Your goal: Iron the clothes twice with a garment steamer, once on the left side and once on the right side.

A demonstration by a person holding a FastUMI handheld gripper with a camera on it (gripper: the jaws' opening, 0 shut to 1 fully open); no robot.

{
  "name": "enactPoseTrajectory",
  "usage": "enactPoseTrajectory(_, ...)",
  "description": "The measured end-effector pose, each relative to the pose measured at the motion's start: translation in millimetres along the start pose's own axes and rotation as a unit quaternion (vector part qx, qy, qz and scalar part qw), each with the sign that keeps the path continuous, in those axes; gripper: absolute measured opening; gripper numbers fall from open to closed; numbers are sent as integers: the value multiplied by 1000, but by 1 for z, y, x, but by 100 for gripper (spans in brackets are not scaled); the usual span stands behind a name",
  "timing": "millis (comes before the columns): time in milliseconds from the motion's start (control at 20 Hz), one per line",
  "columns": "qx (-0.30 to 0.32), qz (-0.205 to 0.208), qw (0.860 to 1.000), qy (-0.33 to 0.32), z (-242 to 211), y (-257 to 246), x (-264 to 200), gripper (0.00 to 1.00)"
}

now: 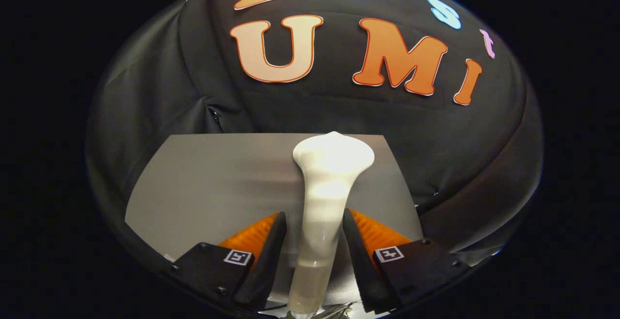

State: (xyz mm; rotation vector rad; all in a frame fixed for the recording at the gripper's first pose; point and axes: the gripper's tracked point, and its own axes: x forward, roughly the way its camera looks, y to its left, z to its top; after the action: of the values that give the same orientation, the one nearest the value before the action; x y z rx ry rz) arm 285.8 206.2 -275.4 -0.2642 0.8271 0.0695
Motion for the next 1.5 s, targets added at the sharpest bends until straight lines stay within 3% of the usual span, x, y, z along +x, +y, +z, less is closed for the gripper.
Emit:
enactPoseTrajectory(50, -5, -10, 1000, 0, -1, -3, 3, 78)
enactPoseTrajectory(250, 3, -21, 1000, 0, -6, -8, 7, 56)
enactPoseTrajectory(500, 61, 5, 998, 3, -14, -5, 13, 50)
enactPoseTrajectory(700, 48, 8, 999, -1, -16, -4, 10, 50)
enactPoseTrajectory(800, 65, 21, 998, 1, -18, -2, 6, 44)
enactPoseTrajectory(1150, 79, 19, 996, -42, -24, -22, -56, 41)
enactPoseTrajectory(1500, 75, 39, 988, -126, 3, -44, -157, 36)
